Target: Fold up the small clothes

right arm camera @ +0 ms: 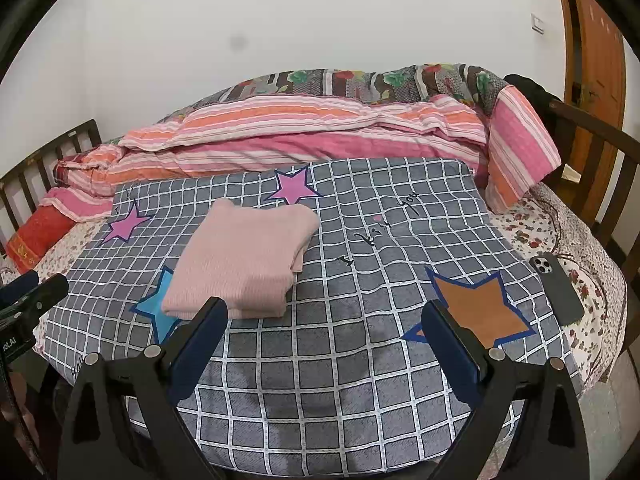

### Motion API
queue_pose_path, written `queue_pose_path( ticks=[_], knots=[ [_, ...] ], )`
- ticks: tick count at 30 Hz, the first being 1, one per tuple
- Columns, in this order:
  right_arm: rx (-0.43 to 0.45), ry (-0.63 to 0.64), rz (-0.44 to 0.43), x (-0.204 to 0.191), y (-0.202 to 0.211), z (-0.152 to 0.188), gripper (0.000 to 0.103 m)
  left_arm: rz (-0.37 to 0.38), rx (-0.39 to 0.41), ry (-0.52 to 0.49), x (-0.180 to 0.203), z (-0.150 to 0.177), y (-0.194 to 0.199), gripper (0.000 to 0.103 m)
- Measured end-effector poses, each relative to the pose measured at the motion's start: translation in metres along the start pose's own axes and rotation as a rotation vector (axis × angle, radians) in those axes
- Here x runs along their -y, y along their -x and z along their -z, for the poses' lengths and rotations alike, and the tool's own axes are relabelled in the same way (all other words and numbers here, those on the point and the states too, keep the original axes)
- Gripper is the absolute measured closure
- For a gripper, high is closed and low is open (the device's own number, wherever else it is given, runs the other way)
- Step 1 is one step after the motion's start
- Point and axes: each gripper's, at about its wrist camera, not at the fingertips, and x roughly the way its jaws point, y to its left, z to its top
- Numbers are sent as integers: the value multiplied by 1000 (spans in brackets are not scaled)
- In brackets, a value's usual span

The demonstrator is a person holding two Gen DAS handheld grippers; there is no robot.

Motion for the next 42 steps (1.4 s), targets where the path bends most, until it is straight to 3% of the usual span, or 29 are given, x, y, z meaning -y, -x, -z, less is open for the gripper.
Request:
queue_pose_path(
  ticks=[42],
  knots=[
    [10,-4,-2,-1,3,-5,7,-10,14,0,-4,-4,3,19]
  ],
)
